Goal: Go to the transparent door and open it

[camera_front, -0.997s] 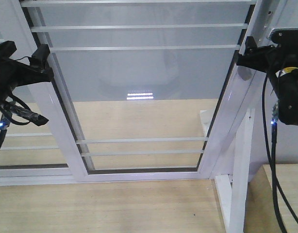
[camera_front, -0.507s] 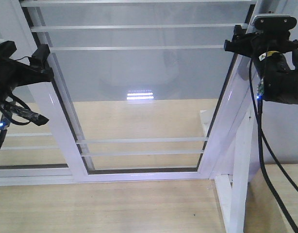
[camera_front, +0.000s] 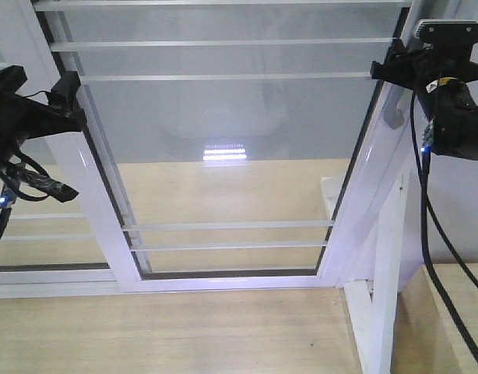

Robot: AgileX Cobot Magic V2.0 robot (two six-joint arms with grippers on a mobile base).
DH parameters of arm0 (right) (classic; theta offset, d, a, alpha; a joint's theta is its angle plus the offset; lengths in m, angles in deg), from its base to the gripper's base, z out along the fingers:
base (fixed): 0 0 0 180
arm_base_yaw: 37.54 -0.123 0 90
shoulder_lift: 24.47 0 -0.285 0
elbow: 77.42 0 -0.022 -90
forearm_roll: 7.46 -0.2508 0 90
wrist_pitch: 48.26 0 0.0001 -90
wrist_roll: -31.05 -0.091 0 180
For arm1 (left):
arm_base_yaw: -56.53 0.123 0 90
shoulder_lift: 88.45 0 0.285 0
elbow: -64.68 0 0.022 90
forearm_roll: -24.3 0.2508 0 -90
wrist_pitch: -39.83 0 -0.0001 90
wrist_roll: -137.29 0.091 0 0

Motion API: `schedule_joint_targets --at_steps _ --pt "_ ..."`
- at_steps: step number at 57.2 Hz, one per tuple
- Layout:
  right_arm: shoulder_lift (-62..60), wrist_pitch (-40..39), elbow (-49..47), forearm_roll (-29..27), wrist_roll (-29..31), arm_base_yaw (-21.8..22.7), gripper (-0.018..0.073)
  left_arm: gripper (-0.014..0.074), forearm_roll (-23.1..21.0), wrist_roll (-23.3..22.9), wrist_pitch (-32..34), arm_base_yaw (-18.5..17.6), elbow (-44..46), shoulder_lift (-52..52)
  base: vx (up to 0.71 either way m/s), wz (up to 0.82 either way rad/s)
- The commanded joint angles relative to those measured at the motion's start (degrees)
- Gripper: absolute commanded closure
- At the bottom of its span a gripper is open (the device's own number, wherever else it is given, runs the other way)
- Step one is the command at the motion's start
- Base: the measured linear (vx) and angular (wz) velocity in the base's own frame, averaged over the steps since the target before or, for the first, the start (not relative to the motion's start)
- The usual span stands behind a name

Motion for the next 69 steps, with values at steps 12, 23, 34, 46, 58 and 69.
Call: schedule_joint_targets --at_steps 12,23,34,46,58,69 --pt "-2.8 -3.0 -1.8 11.2 -7.0 0.5 0.0574 0.0009 -0.4 0.0 4.4 -0.3 1.9 1.6 0.0 0.0" --pt "-2.8 -3.1 -1.8 20.6 -15.8 -0.2 0.0569 0.0009 -0.4 0.0 4.4 -0.3 1.9 1.6 0.0 0.0" --pt "-2.8 -3.1 -1.8 22.9 -15.5 -4.0 0.0568 0.0009 -0.4 0.0 4.4 -0.3 1.9 1.6 0.0 0.0" --pt "-2.8 -3.1 -1.8 22.9 -15.5 -9.0 0.0566 0.0009 -0.4 0.0 4.3 -0.3 1.9 1.0 0.0 -0.01" --pt "-2.8 -3.4 -1.8 22.9 -15.4 -13.4 0.0565 0.0009 -0.4 0.0 4.2 -0.3 1.9 1.0 0.0 0.0" --pt "-2.8 -3.5 -1.8 24.5 -15.4 -17.0 0.0565 0.0009 -0.4 0.0 4.2 -0.3 1.9 1.0 0.0 0.0"
